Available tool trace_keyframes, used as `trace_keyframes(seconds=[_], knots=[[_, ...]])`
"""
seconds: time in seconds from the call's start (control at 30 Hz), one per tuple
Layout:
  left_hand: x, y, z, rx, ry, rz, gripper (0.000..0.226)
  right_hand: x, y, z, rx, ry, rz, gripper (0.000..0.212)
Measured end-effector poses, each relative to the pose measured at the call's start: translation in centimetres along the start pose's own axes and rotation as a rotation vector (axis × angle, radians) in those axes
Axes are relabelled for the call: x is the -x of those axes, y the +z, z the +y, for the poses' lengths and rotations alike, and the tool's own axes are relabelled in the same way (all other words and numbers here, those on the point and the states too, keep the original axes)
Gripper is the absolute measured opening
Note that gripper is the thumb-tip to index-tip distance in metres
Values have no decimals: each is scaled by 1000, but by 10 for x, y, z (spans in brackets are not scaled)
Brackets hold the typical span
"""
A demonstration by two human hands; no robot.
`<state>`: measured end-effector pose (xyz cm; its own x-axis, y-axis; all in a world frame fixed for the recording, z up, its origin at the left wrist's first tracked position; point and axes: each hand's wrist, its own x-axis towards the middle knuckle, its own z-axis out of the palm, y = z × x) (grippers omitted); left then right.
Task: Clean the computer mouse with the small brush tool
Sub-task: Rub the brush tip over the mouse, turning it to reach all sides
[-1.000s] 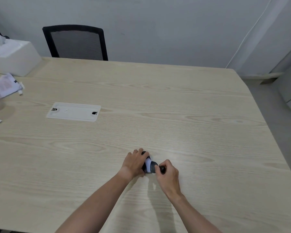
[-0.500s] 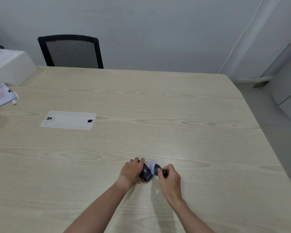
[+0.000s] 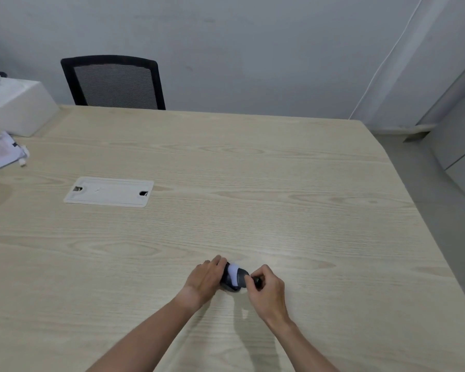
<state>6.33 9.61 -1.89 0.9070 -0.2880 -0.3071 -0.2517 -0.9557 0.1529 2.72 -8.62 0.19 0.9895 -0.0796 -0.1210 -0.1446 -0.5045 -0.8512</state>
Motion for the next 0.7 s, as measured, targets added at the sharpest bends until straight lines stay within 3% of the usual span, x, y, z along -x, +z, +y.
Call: trace_keyframes(seconds=[0.23, 0.43, 0.57, 0.7], knots=[[9, 5, -4, 45, 4, 19, 43, 5, -2, 8, 24, 85, 99, 27], [9, 1, -3, 113, -47, -19, 48, 11, -2, 12, 48, -28, -34, 25], [11, -2, -4, 163, -91, -43, 55, 7, -4, 12, 27, 94, 82, 26], [13, 0, -2, 234, -130, -24, 57, 7, -1, 3, -10, 11, 17, 24]])
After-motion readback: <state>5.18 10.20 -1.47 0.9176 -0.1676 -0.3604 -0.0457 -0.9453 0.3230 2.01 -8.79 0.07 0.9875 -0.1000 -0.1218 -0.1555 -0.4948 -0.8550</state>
